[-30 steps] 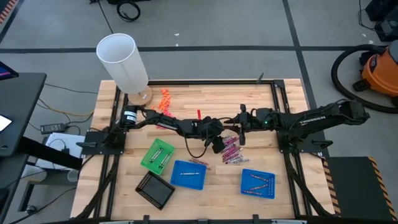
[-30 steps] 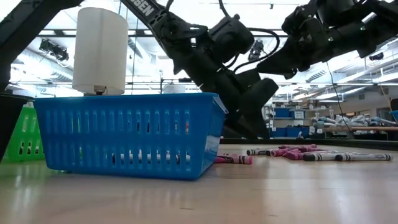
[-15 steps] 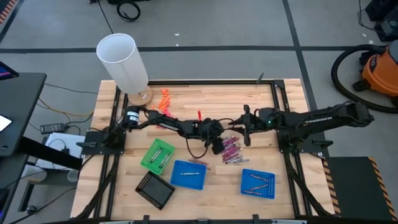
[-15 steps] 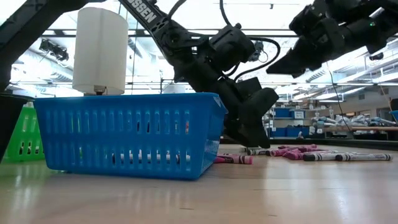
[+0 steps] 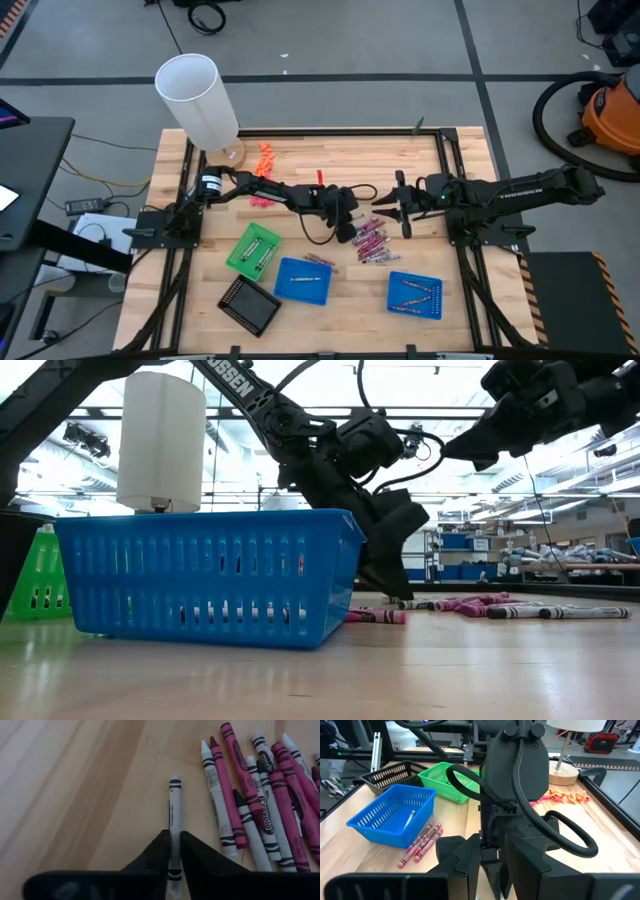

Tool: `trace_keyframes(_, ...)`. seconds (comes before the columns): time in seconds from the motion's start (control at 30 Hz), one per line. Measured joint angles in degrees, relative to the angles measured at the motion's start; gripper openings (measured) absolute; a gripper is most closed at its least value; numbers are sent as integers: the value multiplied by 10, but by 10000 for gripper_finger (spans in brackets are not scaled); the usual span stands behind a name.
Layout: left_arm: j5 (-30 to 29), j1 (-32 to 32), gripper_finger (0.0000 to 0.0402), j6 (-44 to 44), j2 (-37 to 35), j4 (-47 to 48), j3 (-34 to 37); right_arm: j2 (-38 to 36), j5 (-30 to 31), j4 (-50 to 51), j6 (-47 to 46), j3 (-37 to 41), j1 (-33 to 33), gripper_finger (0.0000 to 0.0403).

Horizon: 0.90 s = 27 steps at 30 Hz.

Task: Sort crayons
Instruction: Put the white crayon into the left blue basket

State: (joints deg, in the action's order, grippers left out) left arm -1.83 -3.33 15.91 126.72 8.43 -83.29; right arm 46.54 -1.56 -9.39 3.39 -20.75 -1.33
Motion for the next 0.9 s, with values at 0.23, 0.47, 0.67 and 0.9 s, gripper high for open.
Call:
trace_keyframes(0.23,2,0,12,-9,-4,6,1,-2,0,1,0,0,8,102)
trace_keyframes(0.47,-65,12,11,-23,-48,103,7,-26,0,3,13,0,24,102)
trace_keyframes(0.67,-88,21,10,-19,-98,167,7,-48,0,25,13,0,28,102)
trace_keyframes(0.9,-92,46,11,-1,-146,234,5,-49,3,55,13,0,28,102)
